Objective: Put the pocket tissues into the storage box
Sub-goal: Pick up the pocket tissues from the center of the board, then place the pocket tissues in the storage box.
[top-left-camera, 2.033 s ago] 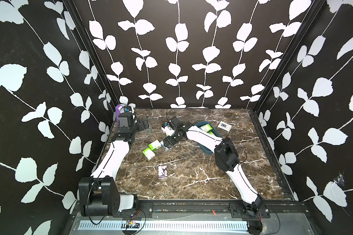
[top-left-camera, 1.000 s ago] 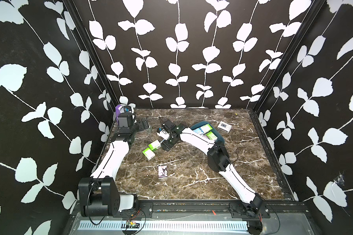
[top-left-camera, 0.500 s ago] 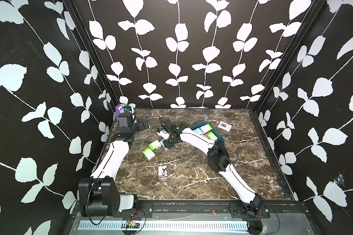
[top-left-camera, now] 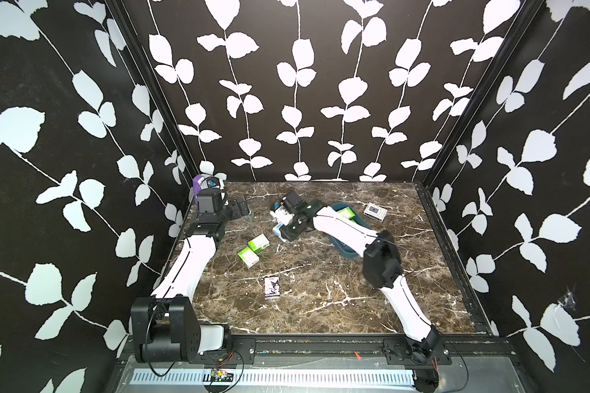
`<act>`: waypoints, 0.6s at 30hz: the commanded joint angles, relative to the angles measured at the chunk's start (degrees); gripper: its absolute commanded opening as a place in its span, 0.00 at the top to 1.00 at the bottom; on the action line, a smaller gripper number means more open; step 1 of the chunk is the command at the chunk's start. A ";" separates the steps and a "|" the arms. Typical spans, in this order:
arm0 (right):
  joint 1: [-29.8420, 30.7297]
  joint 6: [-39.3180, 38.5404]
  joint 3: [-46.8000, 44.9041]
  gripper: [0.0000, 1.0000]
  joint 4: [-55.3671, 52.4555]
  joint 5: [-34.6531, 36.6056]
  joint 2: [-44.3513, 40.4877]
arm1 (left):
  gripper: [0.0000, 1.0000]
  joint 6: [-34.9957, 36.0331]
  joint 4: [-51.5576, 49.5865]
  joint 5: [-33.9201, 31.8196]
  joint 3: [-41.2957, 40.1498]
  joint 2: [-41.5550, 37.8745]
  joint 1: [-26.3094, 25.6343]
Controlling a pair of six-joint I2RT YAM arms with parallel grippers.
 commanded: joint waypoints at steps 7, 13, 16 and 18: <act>-10.13 3.83 -22.09 0.61 10.34 -0.13 -18.10 | 0.01 -1.13 1.18 1.29 0.15 0.34 0.29; -16.82 2.37 -30.52 0.61 8.63 1.84 -24.43 | 0.01 -1.74 1.67 1.85 0.86 1.26 0.29; -19.30 3.13 -31.93 0.61 6.15 1.96 -25.23 | 0.01 -2.41 1.89 2.37 1.20 1.80 0.29; -20.04 3.86 -33.28 0.61 5.63 1.90 -25.80 | 0.01 -2.65 2.06 2.50 1.31 1.93 0.29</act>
